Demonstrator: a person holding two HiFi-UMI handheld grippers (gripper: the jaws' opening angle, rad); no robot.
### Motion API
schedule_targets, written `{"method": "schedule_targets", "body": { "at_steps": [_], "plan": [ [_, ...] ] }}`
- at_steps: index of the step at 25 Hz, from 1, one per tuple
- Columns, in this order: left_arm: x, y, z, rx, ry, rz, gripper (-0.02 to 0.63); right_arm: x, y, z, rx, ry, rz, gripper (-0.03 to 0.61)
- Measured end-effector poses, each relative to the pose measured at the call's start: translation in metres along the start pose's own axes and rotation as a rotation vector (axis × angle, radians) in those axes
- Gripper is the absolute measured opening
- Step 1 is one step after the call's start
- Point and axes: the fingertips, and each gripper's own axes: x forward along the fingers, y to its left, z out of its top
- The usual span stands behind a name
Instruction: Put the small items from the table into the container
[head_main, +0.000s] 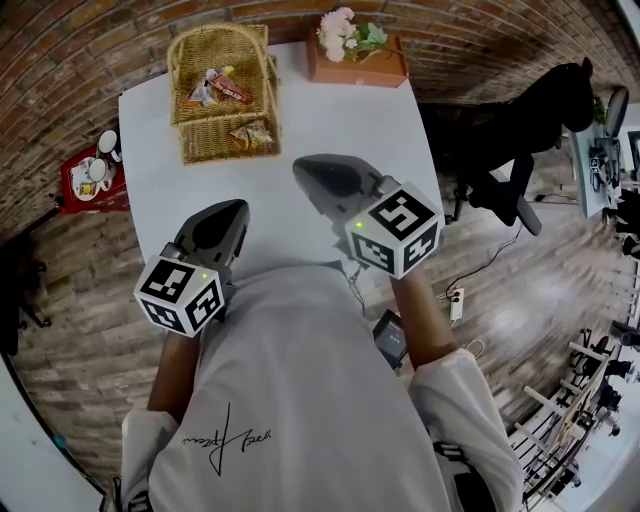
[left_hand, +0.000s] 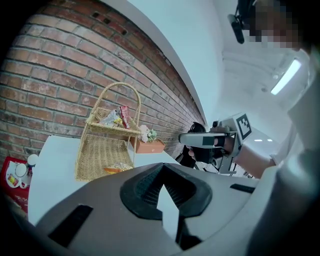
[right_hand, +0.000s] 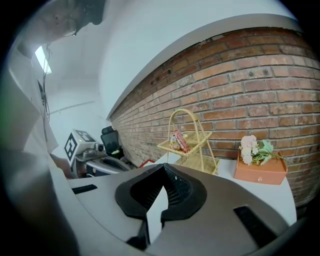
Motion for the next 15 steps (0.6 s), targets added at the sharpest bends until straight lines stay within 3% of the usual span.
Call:
{"method": "schedule_targets", "body": {
  "at_steps": [15],
  "plan": [
    [0.0012, 0.0006, -0.0032, 0.025, 0.016, 0.007, 0.009, 0.0025, 0.0065, -0.004, -0.012, 0.013, 0.024, 0.02]
  ]
}}
